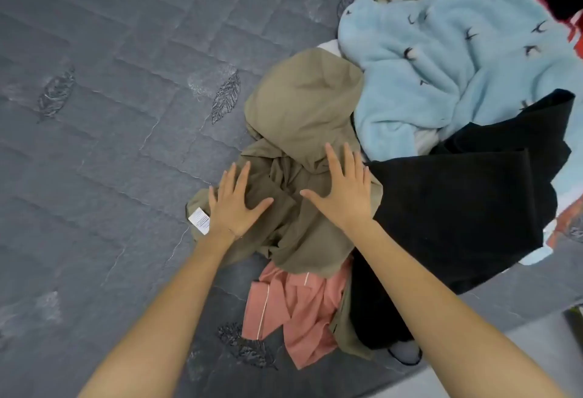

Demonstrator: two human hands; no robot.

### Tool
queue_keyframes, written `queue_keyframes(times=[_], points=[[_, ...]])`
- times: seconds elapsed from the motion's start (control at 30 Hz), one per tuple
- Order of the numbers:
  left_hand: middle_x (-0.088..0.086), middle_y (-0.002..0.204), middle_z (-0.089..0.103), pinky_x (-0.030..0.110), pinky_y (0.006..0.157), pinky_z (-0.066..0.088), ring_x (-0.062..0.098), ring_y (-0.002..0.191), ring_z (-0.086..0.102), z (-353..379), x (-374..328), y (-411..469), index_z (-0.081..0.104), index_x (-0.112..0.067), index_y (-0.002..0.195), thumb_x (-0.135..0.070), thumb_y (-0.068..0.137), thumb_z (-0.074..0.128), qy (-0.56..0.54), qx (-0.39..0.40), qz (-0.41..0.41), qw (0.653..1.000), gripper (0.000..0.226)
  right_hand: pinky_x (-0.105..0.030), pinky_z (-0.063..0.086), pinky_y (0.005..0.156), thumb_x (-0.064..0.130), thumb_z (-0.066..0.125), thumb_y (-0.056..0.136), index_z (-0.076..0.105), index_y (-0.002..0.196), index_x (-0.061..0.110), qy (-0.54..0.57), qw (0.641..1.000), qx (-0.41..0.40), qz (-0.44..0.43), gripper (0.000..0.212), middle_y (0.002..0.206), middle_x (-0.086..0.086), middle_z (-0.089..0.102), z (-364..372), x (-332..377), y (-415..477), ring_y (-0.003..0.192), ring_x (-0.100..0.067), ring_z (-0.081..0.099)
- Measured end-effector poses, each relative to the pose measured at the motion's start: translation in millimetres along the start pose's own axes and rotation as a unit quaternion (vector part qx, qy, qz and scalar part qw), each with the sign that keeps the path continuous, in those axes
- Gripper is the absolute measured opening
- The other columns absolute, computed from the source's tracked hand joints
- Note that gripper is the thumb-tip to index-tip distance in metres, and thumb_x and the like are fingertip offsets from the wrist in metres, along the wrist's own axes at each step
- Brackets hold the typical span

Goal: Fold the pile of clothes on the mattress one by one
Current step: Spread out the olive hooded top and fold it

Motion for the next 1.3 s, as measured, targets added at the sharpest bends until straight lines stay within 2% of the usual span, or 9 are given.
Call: queue_keyframes(times=[0.27, 0.47, 0.57, 0.67, 0.77, 0.83, 0.97, 1.17, 1.3], points=[[0.002, 0.162, 0.000, 0.047, 0.119, 0.001, 0.019, 0.148, 0.003, 18.5, 11.2, 37.8, -0.002, -0.035, 0.152, -0.068, 0.084, 0.048, -0.013, -0.001, 0.015, 1.000, 0.091, -0.043, 0.018, 0.116, 0.061, 0.060, 0.083, 0.008, 0.155, 0.024, 0.033, 0.998, -0.044, 0.035, 0.096, 0.157, -0.006, 0.022, 37.5, -7.2, 20.4, 0.144, -0.023, 0.020], [0.010, 0.149, 0.038, 0.035, 0.108, 0.032, 0.027, 0.133, 0.039, 31.2, 18.9, 39.7, -0.003, -0.032, 0.152, -0.059, 0.078, 0.067, -0.177, 0.011, -0.040, 0.983, 0.105, -0.042, 0.040, 0.095, 0.038, 0.064, 0.089, 0.044, 0.143, 0.024, 0.071, 0.995, -0.063, 0.025, 0.059, 0.124, -0.007, 0.052, 49.4, -0.8, 19.5, 0.118, -0.025, 0.046], [-0.010, 0.140, 0.043, 0.020, 0.102, 0.032, 0.008, 0.127, 0.043, 22.3, 12.2, 31.1, 0.023, -0.021, 0.151, -0.039, 0.081, 0.073, -0.253, 0.000, -0.008, 0.967, 0.087, -0.040, 0.045, 0.087, 0.019, 0.063, 0.090, 0.061, 0.128, 0.015, 0.152, 0.984, -0.088, 0.034, 0.038, 0.112, -0.010, 0.060, 40.2, 3.7, 14.4, 0.108, -0.025, 0.054], [-0.006, 0.121, 0.061, 0.017, 0.094, 0.039, 0.013, 0.113, 0.056, 5.7, 4.3, 18.3, 0.060, -0.012, 0.125, -0.028, 0.083, 0.073, -0.224, -0.030, 0.036, 0.973, 0.046, -0.030, 0.043, 0.073, 0.007, 0.060, 0.088, 0.070, 0.106, 0.008, 0.221, 0.970, -0.094, 0.027, 0.020, 0.101, -0.011, 0.065, 30.2, 12.6, 5.7, 0.094, -0.022, 0.058], [-0.010, 0.085, 0.063, 0.021, 0.074, 0.042, 0.009, 0.082, 0.058, -19.0, -5.0, -5.1, 0.066, -0.017, 0.090, -0.022, 0.084, 0.073, -0.238, -0.061, 0.063, 0.967, 0.010, -0.025, 0.031, 0.060, 0.007, 0.064, 0.087, 0.065, 0.076, 0.009, 0.267, 0.959, -0.092, 0.007, 0.012, 0.073, -0.004, 0.060, 16.8, 32.6, -8.8, 0.072, -0.014, 0.051], [-0.005, 0.075, 0.058, 0.023, 0.068, 0.038, 0.011, 0.074, 0.052, -37.0, -4.2, -25.0, 0.061, -0.014, 0.079, -0.021, 0.085, 0.071, -0.235, -0.084, 0.058, 0.967, 0.014, -0.023, 0.034, 0.058, 0.013, 0.068, 0.087, 0.062, 0.067, 0.011, 0.310, 0.948, -0.079, -0.001, 0.021, 0.065, 0.003, 0.057, 8.6, 47.2, -20.0, 0.063, -0.007, 0.049], [0.007, 0.074, 0.058, 0.024, 0.066, 0.038, 0.019, 0.074, 0.052, -86.0, 7.9, -72.3, 0.058, -0.004, 0.077, -0.015, 0.087, 0.069, -0.253, -0.155, 0.024, 0.955, 0.019, -0.011, 0.031, 0.052, 0.020, 0.074, 0.084, 0.049, 0.056, 0.024, 0.350, 0.934, -0.061, -0.038, 0.037, 0.053, 0.020, 0.044, -16.9, 88.5, -45.6, 0.052, 0.007, 0.047], [0.025, 0.080, 0.061, 0.040, 0.068, 0.045, 0.028, 0.071, 0.053, -159.3, 12.7, -144.5, 0.060, 0.007, 0.080, -0.010, 0.087, 0.068, -0.282, -0.206, -0.006, 0.937, 0.021, -0.035, 0.026, 0.055, 0.031, 0.072, 0.085, 0.038, 0.054, 0.014, 0.330, 0.939, -0.049, -0.084, 0.049, 0.048, 0.004, 0.034, -65.6, 158.0, -96.7, 0.052, -0.015, 0.034], [0.011, 0.078, 0.064, 0.032, 0.065, 0.044, 0.015, 0.071, 0.056, -201.1, 12.8, -202.1, 0.062, 0.000, 0.082, -0.013, 0.086, 0.069, -0.288, -0.242, -0.020, 0.926, 0.015, -0.035, 0.023, 0.054, 0.032, 0.072, 0.085, 0.029, 0.055, 0.017, 0.317, 0.935, -0.076, -0.142, 0.054, 0.048, 0.003, 0.027, -110.7, 189.4, -141.3, 0.053, -0.016, 0.029]])
Point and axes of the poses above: each hand's wrist, its own y-axis towards the middle knuckle, its own z-axis out of the palm, x = y × z, the point moved 5 cm from there along y, towards the middle knuckle
